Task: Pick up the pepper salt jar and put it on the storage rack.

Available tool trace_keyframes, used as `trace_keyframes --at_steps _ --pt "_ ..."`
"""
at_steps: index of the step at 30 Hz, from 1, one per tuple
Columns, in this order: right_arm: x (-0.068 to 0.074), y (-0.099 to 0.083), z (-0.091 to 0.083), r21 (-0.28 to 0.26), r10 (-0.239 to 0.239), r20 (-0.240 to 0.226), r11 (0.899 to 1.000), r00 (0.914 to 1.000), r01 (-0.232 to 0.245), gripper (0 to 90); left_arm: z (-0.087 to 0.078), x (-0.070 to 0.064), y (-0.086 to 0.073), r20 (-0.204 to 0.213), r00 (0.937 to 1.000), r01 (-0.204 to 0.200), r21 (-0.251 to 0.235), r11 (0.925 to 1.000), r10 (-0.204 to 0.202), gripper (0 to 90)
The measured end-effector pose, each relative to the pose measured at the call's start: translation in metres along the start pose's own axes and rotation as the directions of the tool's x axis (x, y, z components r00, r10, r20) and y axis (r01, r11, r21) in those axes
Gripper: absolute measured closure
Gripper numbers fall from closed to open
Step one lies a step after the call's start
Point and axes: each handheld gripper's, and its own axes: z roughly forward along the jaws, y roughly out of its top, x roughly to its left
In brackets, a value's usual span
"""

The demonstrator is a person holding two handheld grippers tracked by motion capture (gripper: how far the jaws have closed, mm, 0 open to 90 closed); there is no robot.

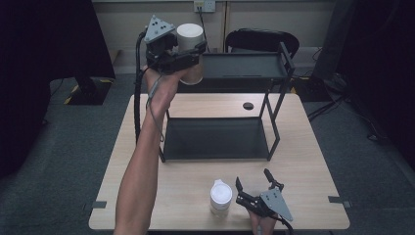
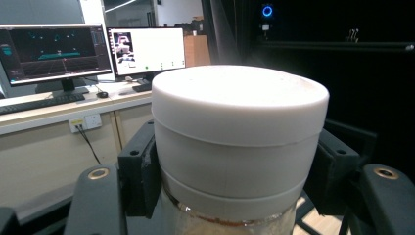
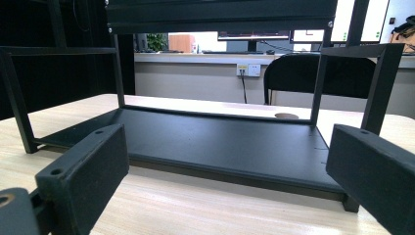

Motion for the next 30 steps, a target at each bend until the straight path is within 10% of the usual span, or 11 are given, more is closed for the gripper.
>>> trace_keyframes --at_steps 15,30 --pt "-0.001 0.0 0.0 0.0 0.0 -0.005 1.0 1.0 0.0 1.3 0.032 0.009 -0.007 -0.064 0.9957 0.067 -0.007 0.9977 -0.068 34.7" --pt "-0.001 0.0 0.0 0.0 0.0 -0.005 1.0 1.0 0.0 1.3 0.04 0.005 -0.012 -0.087 0.9949 0.052 0.007 0.9986 -0.051 34.7"
